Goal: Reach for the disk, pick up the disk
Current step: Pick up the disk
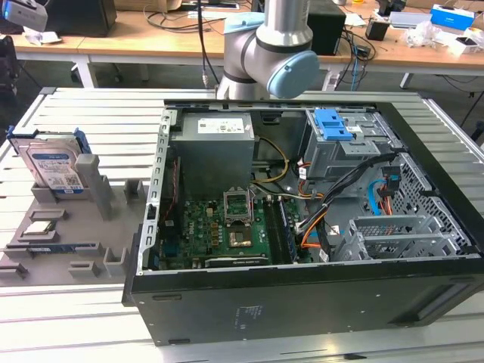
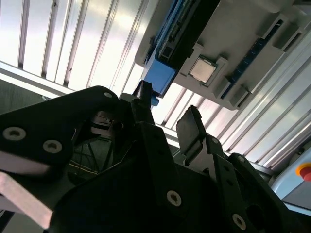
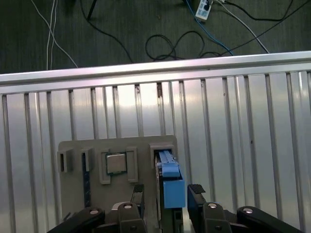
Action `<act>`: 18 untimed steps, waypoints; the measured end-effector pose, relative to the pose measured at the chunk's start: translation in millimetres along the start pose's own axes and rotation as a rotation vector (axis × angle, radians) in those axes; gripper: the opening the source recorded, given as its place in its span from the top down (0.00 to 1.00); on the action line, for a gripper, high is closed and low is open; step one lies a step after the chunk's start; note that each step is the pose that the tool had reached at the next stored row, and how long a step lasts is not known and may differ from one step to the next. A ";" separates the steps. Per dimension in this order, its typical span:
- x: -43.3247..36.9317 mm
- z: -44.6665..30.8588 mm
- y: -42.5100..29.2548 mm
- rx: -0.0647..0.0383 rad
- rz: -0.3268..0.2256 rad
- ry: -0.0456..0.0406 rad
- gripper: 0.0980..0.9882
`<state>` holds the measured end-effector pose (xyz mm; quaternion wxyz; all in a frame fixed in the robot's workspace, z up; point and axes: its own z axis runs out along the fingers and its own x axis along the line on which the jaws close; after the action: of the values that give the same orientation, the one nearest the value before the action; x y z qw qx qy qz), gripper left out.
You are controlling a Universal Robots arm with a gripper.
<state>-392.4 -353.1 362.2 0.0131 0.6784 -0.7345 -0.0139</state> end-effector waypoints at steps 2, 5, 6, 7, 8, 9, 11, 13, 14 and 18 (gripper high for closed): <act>-0.4 0.3 -0.1 0.000 0.000 0.0000 0.57; -0.7 5.2 -0.5 0.000 0.000 0.0001 0.57; -0.7 6.7 -0.6 0.000 0.000 0.0001 0.57; -0.7 8.2 -0.7 0.000 0.000 0.0001 0.57; -0.7 9.8 -1.0 0.000 0.000 0.0003 0.57; -0.8 12.6 -2.6 0.000 -0.002 0.0009 0.57; -1.6 16.8 -4.8 0.000 -0.004 0.0018 0.57; -2.3 19.8 -6.8 0.000 -0.006 0.0026 0.57; -2.9 22.1 -8.5 0.000 -0.008 0.0031 0.57; -5.1 30.8 -13.5 0.000 -0.014 0.0053 0.57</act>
<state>-379.7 -348.9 330.9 0.0148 0.6836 -0.7296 -0.0120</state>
